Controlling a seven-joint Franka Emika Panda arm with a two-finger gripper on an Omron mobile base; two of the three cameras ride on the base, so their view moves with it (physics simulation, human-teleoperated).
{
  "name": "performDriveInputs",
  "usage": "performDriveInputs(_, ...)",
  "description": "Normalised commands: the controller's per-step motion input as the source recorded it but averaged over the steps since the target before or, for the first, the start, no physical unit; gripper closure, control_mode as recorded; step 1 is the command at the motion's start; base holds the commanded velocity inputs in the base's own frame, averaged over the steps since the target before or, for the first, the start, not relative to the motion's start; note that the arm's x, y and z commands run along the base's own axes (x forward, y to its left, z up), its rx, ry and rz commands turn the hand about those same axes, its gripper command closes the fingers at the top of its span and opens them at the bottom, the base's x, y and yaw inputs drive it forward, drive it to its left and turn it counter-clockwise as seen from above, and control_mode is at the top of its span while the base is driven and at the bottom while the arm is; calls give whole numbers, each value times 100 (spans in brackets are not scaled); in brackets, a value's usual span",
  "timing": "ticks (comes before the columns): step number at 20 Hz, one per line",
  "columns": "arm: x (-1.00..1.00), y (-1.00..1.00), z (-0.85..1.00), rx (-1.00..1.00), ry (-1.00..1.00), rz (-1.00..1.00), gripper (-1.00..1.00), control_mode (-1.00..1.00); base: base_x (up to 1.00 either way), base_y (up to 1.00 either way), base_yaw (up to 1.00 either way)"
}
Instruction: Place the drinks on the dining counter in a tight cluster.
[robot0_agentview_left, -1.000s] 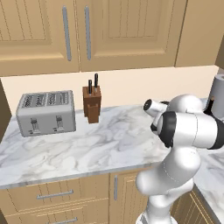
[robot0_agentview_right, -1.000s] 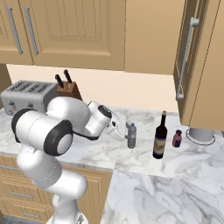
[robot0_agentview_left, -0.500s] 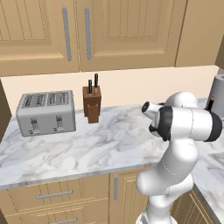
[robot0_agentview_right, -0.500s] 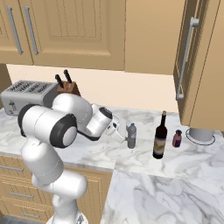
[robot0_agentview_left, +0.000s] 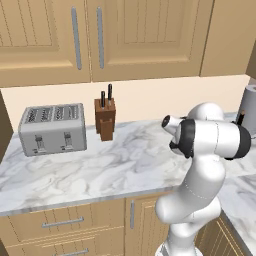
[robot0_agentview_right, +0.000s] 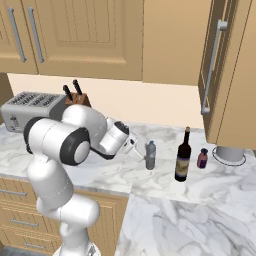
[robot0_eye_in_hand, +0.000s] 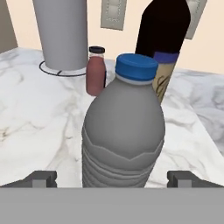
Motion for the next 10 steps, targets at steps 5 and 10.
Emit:
performDriveInputs(5, 0, -19, 0, 0, 0, -1, -100, -100, 0, 0, 0)
performDriveInputs(10, 0, -5, 0, 0, 0, 0, -100, -100, 0, 0, 0)
